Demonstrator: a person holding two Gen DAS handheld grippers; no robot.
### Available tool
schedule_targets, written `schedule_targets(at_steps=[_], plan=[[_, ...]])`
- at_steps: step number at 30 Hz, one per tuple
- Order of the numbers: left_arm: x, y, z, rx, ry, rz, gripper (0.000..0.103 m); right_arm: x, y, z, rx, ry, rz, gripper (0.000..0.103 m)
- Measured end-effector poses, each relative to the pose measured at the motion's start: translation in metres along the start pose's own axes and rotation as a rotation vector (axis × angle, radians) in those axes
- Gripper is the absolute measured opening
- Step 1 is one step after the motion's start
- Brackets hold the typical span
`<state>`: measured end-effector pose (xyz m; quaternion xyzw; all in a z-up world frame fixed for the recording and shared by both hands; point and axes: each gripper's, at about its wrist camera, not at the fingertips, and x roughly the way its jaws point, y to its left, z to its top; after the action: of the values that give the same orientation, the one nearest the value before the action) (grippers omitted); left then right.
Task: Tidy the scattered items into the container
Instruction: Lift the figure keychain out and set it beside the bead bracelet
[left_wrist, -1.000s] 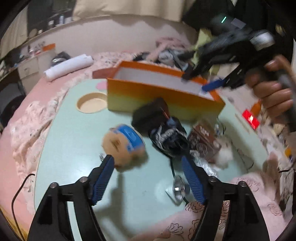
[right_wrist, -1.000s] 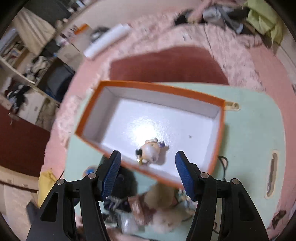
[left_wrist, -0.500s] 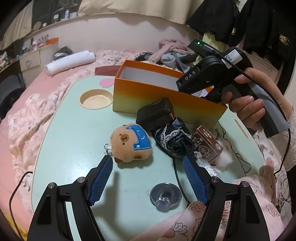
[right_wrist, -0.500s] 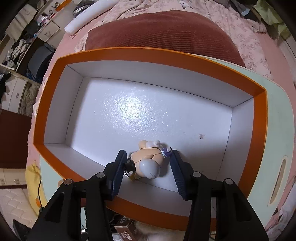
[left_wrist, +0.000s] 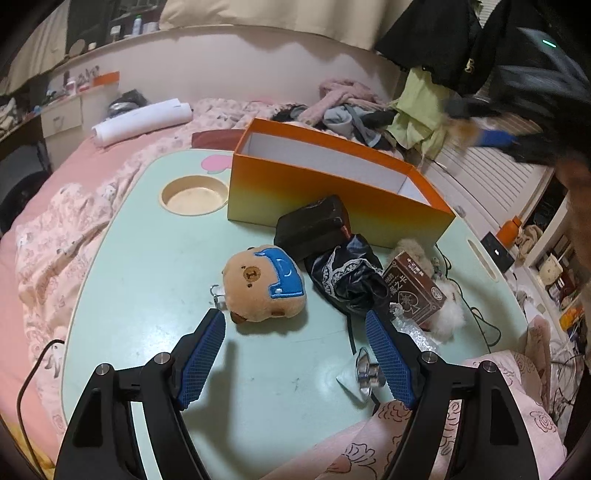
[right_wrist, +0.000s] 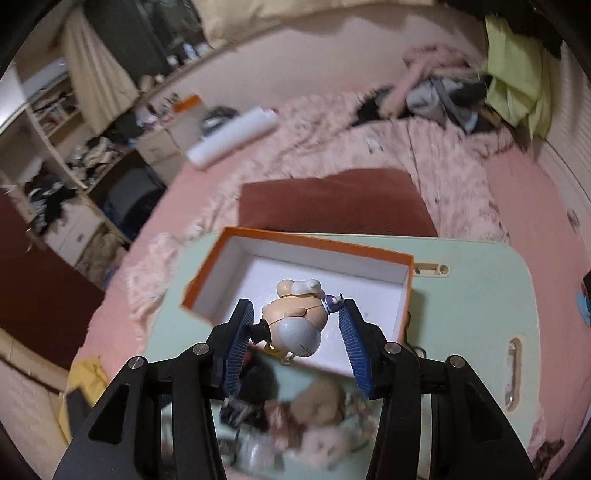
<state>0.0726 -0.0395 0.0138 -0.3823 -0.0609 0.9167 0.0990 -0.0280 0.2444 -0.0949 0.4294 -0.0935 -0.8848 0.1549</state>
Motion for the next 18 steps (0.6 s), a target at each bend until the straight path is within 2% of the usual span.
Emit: schedule_targets(at_steps=[2, 5, 11, 18], plan=[[0.001, 0.0, -0.001, -0.002, 0.005, -0.001, 0.078, -0.008, 0.005, -0.015, -0.032, 0.0, 0.004, 0.05], [0.003, 0.0, -0.001, -0.002, 0.013, -0.001, 0.078, 0.004, 0.011, -0.029, -0.038, 0.032, 0.02, 0.05], [0.006, 0.0, -0.003, -0.011, 0.037, -0.012, 0.078, 0.038, -0.013, -0.08, 0.006, 0.129, 0.058, 0.05], [0.008, 0.001, -0.003, -0.011, 0.042, -0.011, 0.078, 0.069, -0.025, -0.094, 0.067, 0.142, 0.026, 0.051]])
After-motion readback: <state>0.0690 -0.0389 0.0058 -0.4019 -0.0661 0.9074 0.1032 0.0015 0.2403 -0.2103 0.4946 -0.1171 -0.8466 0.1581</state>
